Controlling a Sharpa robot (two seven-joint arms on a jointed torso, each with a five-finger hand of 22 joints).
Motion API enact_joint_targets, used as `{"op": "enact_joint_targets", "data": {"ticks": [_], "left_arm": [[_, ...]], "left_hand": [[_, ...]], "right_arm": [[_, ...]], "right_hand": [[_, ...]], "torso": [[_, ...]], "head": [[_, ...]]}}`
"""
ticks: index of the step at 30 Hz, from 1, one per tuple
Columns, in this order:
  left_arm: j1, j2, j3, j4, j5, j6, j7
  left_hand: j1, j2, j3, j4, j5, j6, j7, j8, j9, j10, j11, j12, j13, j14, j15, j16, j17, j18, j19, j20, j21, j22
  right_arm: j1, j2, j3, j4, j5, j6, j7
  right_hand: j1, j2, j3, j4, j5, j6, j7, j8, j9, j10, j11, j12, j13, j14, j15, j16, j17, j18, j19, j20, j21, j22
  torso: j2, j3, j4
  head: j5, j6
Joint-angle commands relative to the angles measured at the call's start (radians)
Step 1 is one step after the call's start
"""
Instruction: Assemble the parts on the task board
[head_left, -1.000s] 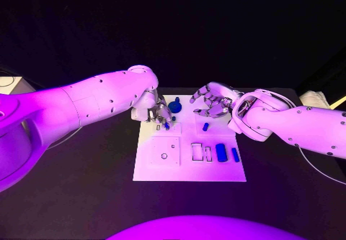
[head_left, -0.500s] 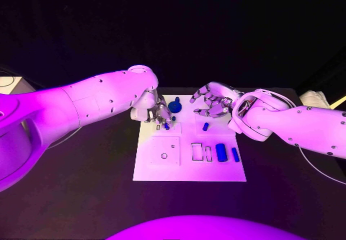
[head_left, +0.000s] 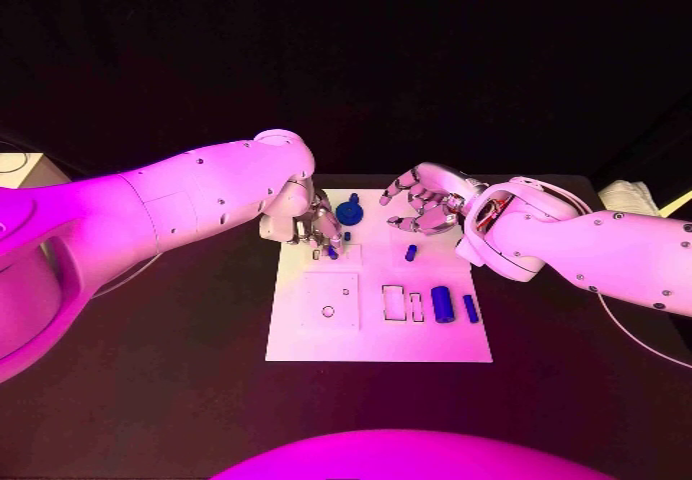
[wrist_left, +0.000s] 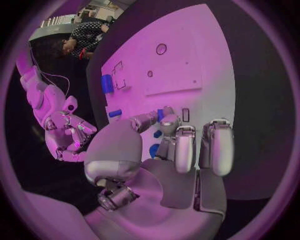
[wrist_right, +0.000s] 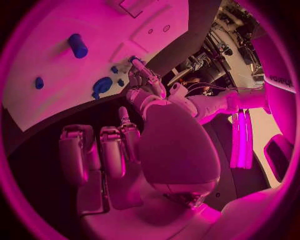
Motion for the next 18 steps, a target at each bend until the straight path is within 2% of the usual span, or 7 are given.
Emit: {"op": "enact_joint_targets", "data": {"ticks": [1,18], "left_arm": [[0.000,0.000,0.000,0.000,-0.006,0.017,0.007],[-0.001,0.006,0.000,-0.002,-0.007,0.024,0.007]], "left_hand": [[0.033,0.026,0.074,-0.068,0.003,0.023,-0.017,0.005,0.002,0.004,-0.002,0.002,-0.001,0.107,-0.007,0.004,0.263,-0.001,0.013,0.002,0.005,0.131],[0.033,0.026,0.074,-0.068,0.003,0.023,-0.017,0.005,0.002,0.004,-0.002,0.002,-0.001,0.107,-0.007,0.004,0.263,-0.001,0.013,0.002,0.005,0.131]], "right_arm": [[0.000,0.000,0.000,0.001,-0.010,0.001,0.005],[0.000,-0.002,0.000,0.003,-0.010,0.002,0.005]], "right_hand": [[-0.011,0.000,0.005,0.001,0.003,0.003,0.006,-0.004,-0.001,0.000,0.001,0.000,0.127,0.092,-0.001,-0.005,0.218,0.013,0.071,0.001,-0.003,0.227],[-0.011,0.000,0.005,0.001,0.003,0.003,0.006,-0.004,-0.001,0.000,0.001,0.000,0.127,0.092,-0.001,-0.005,0.218,0.013,0.071,0.001,-0.003,0.227]], "torso": [[0.001,-0.0001,0.0011],[0.001,0.0001,-0.0003]], "head": [[-0.001,-0.001],[-0.004,-0.007]]}}
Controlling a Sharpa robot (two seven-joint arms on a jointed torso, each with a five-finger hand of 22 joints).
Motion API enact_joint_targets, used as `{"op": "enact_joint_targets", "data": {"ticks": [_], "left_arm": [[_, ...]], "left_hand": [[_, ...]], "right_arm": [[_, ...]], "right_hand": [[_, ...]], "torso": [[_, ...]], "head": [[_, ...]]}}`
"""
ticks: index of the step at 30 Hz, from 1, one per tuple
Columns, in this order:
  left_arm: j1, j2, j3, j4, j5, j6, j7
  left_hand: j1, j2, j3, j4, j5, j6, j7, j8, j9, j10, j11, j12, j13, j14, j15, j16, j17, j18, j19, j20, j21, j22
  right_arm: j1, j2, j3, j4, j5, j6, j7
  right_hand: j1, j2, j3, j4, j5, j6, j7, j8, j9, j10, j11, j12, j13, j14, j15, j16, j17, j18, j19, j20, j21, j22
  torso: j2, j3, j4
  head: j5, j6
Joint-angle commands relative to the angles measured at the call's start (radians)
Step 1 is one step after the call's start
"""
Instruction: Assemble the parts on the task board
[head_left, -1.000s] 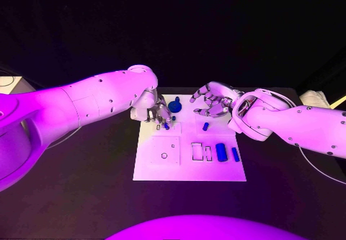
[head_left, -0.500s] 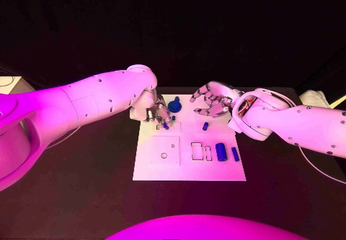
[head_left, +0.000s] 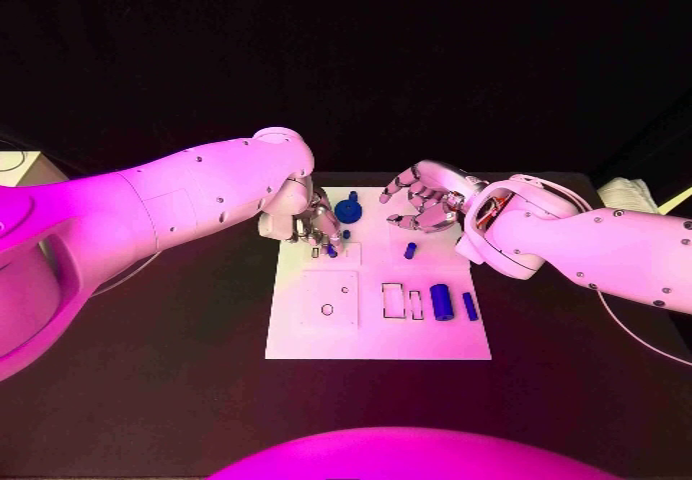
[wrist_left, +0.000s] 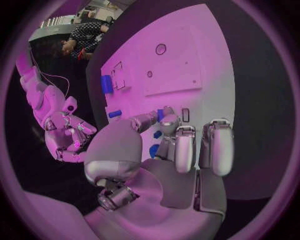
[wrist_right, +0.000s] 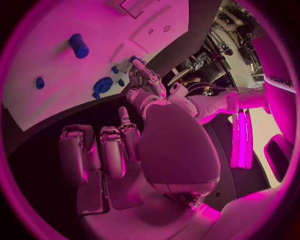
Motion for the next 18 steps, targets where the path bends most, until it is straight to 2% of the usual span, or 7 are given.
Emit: {"op": "enact_joint_targets", "data": {"ticks": [1,18], "left_arm": [[-0.001,0.004,0.000,0.000,-0.003,0.020,0.006],[-0.005,0.012,0.000,-0.009,-0.011,0.027,0.006]], "left_hand": [[0.033,0.026,0.074,-0.068,0.007,0.023,-0.017,0.005,0.001,0.003,-0.003,0.002,-0.001,0.108,-0.007,0.004,0.263,-0.001,0.013,0.002,0.005,0.131],[0.032,0.023,0.079,-0.069,0.007,0.024,-0.017,0.004,0.001,0.003,-0.003,0.001,-0.002,0.108,-0.007,0.004,0.263,-0.001,0.013,0.001,0.005,0.132]], "right_arm": [[0.000,0.000,0.000,0.002,-0.010,0.002,0.005],[0.001,-0.006,0.000,0.010,-0.010,0.001,0.003]], "right_hand": [[-0.011,0.000,0.005,0.001,0.003,0.003,0.006,-0.004,-0.001,0.000,0.001,0.000,0.128,0.092,-0.001,-0.005,0.218,0.013,0.071,0.001,-0.003,0.227],[-0.011,0.000,0.005,0.001,0.003,0.003,0.006,-0.004,-0.001,0.000,0.001,0.000,0.128,0.092,-0.001,-0.005,0.218,0.013,0.071,0.001,-0.003,0.227]], "torso": [[0.001,0.0002,-0.0001],[0.000,0.0015,0.0000]], "head": [[-0.001,-0.002],[-0.006,-0.011]]}}
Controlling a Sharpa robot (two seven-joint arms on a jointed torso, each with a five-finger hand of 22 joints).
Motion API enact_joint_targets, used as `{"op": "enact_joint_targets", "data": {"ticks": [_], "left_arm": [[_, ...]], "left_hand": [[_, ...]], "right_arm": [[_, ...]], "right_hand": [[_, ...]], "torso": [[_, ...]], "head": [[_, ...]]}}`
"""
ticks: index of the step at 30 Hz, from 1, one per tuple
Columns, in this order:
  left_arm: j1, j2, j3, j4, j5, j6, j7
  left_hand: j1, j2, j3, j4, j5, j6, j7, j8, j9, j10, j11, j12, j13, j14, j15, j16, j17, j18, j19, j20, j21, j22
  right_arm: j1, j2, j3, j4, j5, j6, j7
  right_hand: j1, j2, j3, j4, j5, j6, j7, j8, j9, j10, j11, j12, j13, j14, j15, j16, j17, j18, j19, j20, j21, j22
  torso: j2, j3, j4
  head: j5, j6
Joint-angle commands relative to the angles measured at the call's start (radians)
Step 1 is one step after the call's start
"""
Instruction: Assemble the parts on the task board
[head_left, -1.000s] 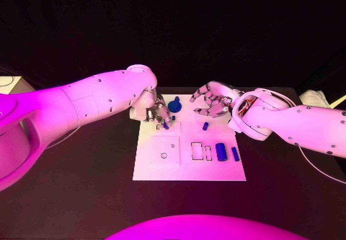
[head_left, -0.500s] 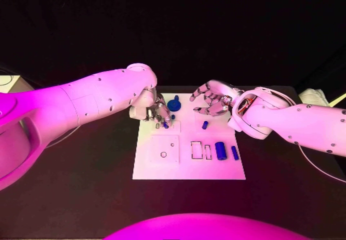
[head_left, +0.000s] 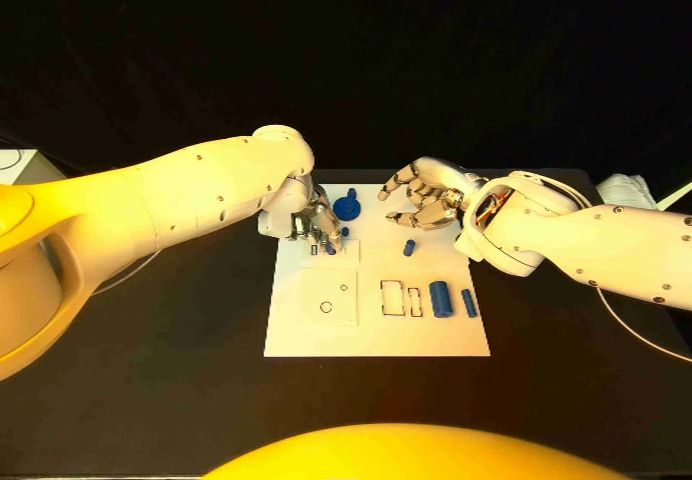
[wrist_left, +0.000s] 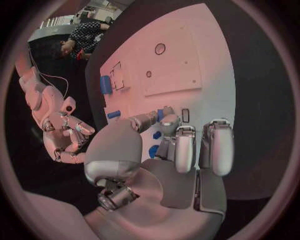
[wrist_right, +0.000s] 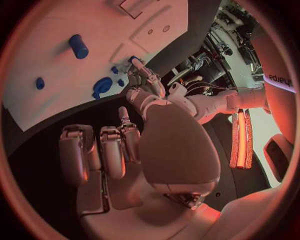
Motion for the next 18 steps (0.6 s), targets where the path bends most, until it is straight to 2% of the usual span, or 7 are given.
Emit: {"op": "enact_joint_targets", "data": {"ticks": [1,10,18], "left_arm": [[-0.002,0.005,0.000,-0.001,-0.006,0.025,0.007],[-0.009,0.014,-0.002,-0.007,-0.038,0.024,0.005],[-0.018,0.022,-0.004,-0.020,-0.066,-0.020,0.005]], "left_hand": [[0.032,0.023,0.078,-0.072,0.003,0.022,-0.017,0.006,0.002,0.002,-0.004,0.001,-0.001,0.108,-0.007,0.004,0.263,-0.001,0.014,0.001,0.005,0.132],[0.030,0.022,0.078,-0.071,0.003,0.022,-0.017,0.006,0.002,0.002,-0.003,0.000,-0.002,0.108,-0.007,0.004,0.263,-0.001,0.013,0.001,0.005,0.132],[0.013,0.021,0.070,-0.050,0.002,0.025,-0.015,0.004,0.004,0.001,-0.001,-0.003,-0.005,0.108,-0.005,0.004,0.263,-0.001,0.013,0.001,0.004,0.131]], "right_arm": [[0.001,-0.001,0.000,0.003,-0.009,0.001,0.003],[0.001,-0.003,0.000,0.008,-0.009,-0.001,0.004],[0.002,-0.004,0.000,0.011,-0.009,-0.002,0.005]], "right_hand": [[-0.016,-0.001,0.013,-0.004,0.004,0.004,0.006,-0.006,-0.002,0.002,0.001,0.002,0.129,0.092,-0.001,-0.005,0.217,0.013,0.072,0.001,-0.003,0.227],[-0.020,-0.001,0.014,-0.004,0.004,0.005,0.007,-0.006,-0.002,0.001,0.001,0.001,0.128,0.092,-0.001,-0.005,0.217,0.013,0.071,0.001,-0.003,0.227],[-0.020,-0.001,0.014,-0.004,0.004,0.005,0.007,-0.006,-0.002,0.001,0.001,0.001,0.128,0.092,-0.001,-0.005,0.217,0.013,0.071,0.001,-0.003,0.227]], "torso": [[-0.001,0.0004,0.0005],[-0.001,-0.0009,0.0008],[-0.002,0.0001,0.0008]], "head": [[-0.002,-0.003],[-0.003,-0.006],[-0.004,-0.006]]}}
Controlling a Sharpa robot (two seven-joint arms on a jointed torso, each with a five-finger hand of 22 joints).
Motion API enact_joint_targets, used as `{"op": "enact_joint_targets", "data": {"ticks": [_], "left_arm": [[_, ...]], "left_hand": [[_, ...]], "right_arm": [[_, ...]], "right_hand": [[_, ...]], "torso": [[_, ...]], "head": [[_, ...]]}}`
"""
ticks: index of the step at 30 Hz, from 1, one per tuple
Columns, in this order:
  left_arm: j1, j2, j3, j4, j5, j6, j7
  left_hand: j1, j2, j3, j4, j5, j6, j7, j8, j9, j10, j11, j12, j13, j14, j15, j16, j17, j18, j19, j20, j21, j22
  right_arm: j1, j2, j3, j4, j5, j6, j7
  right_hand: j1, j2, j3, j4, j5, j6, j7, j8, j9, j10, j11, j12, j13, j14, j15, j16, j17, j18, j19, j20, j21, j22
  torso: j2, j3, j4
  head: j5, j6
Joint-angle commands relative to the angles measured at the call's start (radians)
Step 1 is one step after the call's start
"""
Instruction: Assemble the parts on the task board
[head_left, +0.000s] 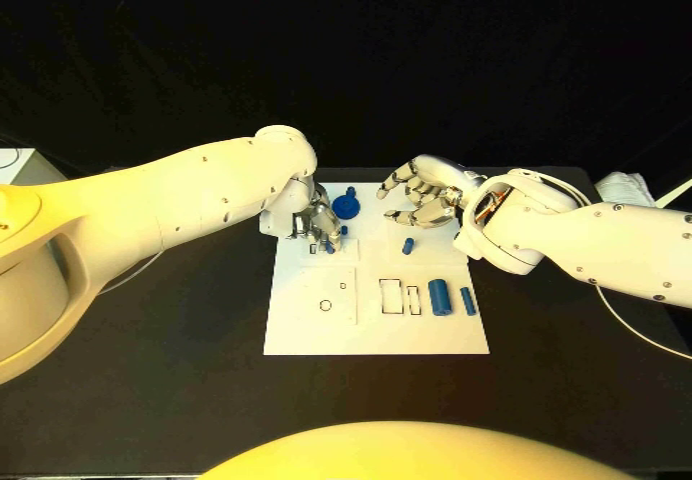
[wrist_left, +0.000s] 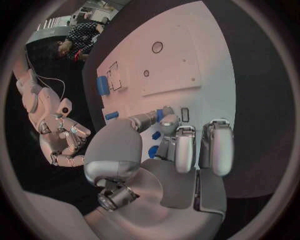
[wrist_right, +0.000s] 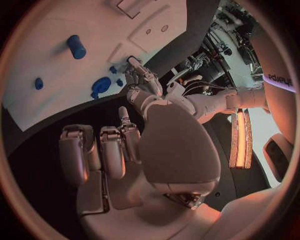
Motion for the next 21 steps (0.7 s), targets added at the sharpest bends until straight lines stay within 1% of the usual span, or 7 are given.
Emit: {"op": "enact_joint_targets", "data": {"ticks": [1,8,12,13,14,15,21], "left_arm": [[-0.010,0.004,-0.004,-0.004,-0.035,-0.024,0.004],[-0.012,0.004,-0.005,-0.010,-0.051,-0.054,0.005],[-0.013,0.003,-0.005,-0.012,-0.057,-0.066,0.005],[-0.013,0.003,-0.005,-0.013,-0.058,-0.067,0.006],[-0.013,0.002,-0.005,-0.013,-0.058,-0.066,0.006],[-0.013,0.002,-0.005,-0.014,-0.059,-0.065,0.006],[-0.014,-0.003,-0.006,-0.014,-0.064,-0.056,0.005]], "left_hand": [[0.011,0.021,0.060,-0.055,0.005,0.021,-0.014,-0.003,0.001,-0.001,-0.002,-0.004,-0.003,0.108,-0.005,0.004,0.263,-0.001,0.012,0.001,0.003,0.130],[-0.006,0.013,0.034,-0.032,0.005,0.020,-0.013,-0.006,0.003,-0.007,-0.001,-0.009,-0.011,0.108,-0.004,0.004,0.263,0.000,0.008,0.002,-0.001,0.125],[-0.019,-0.008,-0.001,-0.018,0.005,0.020,-0.013,-0.008,0.005,-0.011,0.000,-0.011,-0.014,0.108,-0.003,0.004,0.263,0.001,0.005,0.003,-0.004,0.122],[-0.030,-0.025,-0.022,-0.010,0.005,0.021,-0.012,-0.009,0.006,-0.012,0.001,-0.011,-0.014,0.108,-0.002,0.004,0.263,0.002,0.005,0.003,-0.004,0.121],[-0.037,-0.030,-0.037,0.000,0.005,0.023,-0.012,-0.010,0.006,-0.013,0.001,-0.011,-0.015,0.108,-0.002,0.004,0.263,0.002,0.005,0.004,-0.005,0.121],[-0.039,-0.032,-0.042,0.003,0.005,0.023,-0.013,-0.010,0.006,-0.013,0.000,-0.011,-0.015,0.108,-0.002,0.004,0.263,0.002,0.005,0.004,-0.005,0.121],[-0.051,-0.078,-0.098,0.013,0.005,0.026,-0.015,-0.015,0.007,-0.014,-0.002,-0.010,-0.012,0.107,-0.004,0.003,0.263,0.002,0.004,0.003,-0.006,0.121]], "right_arm": [[0.000,-0.001,0.000,0.003,-0.009,-0.001,0.005],[0.000,-0.002,0.000,0.004,-0.009,-0.001,0.006],[0.000,-0.003,0.000,0.004,-0.009,-0.001,0.006],[0.000,-0.003,0.000,0.004,-0.009,-0.001,0.006],[0.000,-0.003,0.000,0.004,-0.009,-0.001,0.006],[0.000,-0.003,0.000,0.004,-0.009,-0.001,0.006],[0.000,-0.005,0.000,0.004,-0.009,-0.001,0.006]], "right_hand": [[-0.011,0.001,0.005,0.001,0.004,0.001,0.003,-0.006,-0.001,0.001,0.001,0.002,0.128,0.092,-0.001,-0.005,0.217,0.013,0.071,0.001,-0.003,0.227],[-0.013,0.002,0.006,0.001,0.004,0.001,0.003,-0.006,-0.001,0.001,0.001,0.002,0.128,0.092,-0.001,-0.005,0.217,0.013,0.072,0.001,-0.002,0.227],[-0.013,0.002,0.006,0.001,0.004,0.001,0.003,-0.006,-0.001,0.001,0.001,0.002,0.128,0.092,-0.001,-0.005,0.217,0.013,0.072,0.001,-0.002,0.227],[-0.013,0.002,0.006,0.001,0.004,0.001,0.003,-0.006,-0.001,0.001,0.001,0.002,0.128,0.092,-0.001,-0.005,0.217,0.013,0.072,0.001,-0.002,0.227],[-0.013,0.002,0.006,0.001,0.004,0.001,0.003,-0.006,-0.001,0.001,0.001,0.002,0.128,0.092,-0.001,-0.005,0.217,0.013,0.072,0.001,-0.002,0.227],[-0.013,0.002,0.006,0.001,0.004,0.001,0.003,-0.006,-0.001,0.001,0.001,0.002,0.128,0.092,-0.001,-0.005,0.217,0.013,0.072,0.001,-0.002,0.227],[-0.016,0.002,0.007,0.001,0.004,0.002,0.003,-0.007,-0.001,0.001,0.001,0.001,0.128,0.091,0.000,-0.006,0.216,0.013,0.071,0.001,-0.003,0.227]], "torso": [[0.000,0.0006,0.0003],[-0.001,0.0009,0.0013],[-0.001,0.0003,0.0013],[-0.001,0.0005,0.0011],[-0.001,0.0004,0.0010],[-0.001,0.0006,0.0006],[-0.001,-0.0001,0.0008]], "head": [[-0.001,0.000],[-0.002,0.002],[-0.003,0.004],[-0.003,0.005],[-0.003,0.005],[-0.004,0.005],[-0.005,0.005]]}}
